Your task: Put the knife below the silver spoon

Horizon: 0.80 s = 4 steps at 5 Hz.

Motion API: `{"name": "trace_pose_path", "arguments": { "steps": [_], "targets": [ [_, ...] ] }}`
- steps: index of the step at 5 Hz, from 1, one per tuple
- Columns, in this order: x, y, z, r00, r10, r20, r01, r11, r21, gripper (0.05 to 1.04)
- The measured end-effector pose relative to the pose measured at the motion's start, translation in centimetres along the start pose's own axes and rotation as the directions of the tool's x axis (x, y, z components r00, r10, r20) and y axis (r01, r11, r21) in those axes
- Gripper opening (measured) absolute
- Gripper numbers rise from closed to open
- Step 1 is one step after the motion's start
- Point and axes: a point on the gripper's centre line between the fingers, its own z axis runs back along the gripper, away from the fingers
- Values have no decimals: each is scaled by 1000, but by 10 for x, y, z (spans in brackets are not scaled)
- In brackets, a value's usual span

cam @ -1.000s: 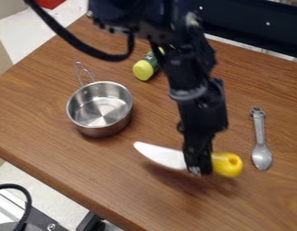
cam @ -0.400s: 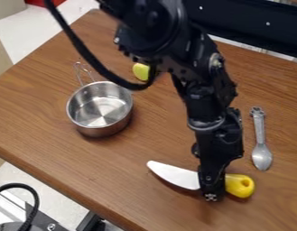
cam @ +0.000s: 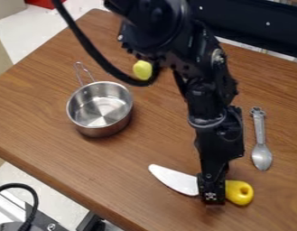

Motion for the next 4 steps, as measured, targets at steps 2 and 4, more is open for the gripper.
{"name": "trace_pose_path", "arguments": {
  "steps": [2,4],
  "targets": [
    [1,4,24,994,90,59,-94,993,69,997],
    [2,42,65,894,439,88,-446,863,236,997]
  ]
}}
